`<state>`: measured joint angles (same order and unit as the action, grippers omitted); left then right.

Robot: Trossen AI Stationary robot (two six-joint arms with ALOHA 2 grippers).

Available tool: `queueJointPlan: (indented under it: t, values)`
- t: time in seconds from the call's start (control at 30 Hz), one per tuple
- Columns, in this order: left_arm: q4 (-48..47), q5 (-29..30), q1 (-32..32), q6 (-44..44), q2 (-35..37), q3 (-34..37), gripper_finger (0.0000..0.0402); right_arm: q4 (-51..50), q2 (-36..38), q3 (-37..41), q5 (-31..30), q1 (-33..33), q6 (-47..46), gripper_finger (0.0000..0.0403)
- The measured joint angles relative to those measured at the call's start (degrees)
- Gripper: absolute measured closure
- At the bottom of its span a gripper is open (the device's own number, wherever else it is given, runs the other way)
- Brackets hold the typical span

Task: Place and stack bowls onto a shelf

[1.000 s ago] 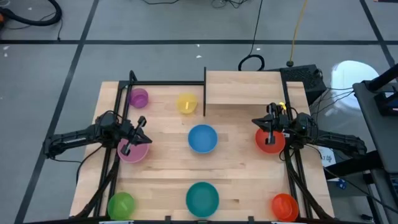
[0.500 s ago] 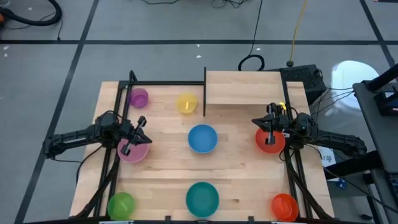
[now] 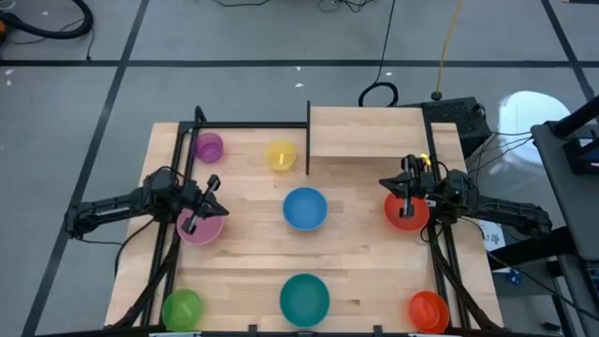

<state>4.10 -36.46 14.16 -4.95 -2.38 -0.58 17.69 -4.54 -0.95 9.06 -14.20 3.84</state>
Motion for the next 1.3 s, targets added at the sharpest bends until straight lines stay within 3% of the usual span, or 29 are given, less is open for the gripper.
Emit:
queueJointPlan:
  t: [0.7, 1.0, 1.3]
  values:
    - [3.36, 0.24, 0.0, -1.9, -0.02, 0.07, 0.0382, 0.06, 0.0, 0.0, 0.0, 0.02, 0.02, 0.0403]
    - [5.49, 5.5, 0.02, -7.37, -0.02, 0.05, 0.0382, 5.96, 0.0, 0.0, 0.0, 0.01, 0.02, 0.0403]
    - [4.81, 9.09, 0.02, -5.37, 0.0, 0.05, 0.0382, 8.72, 0.0, 0.0, -0.69, 0.0, -0.22, 0.0403]
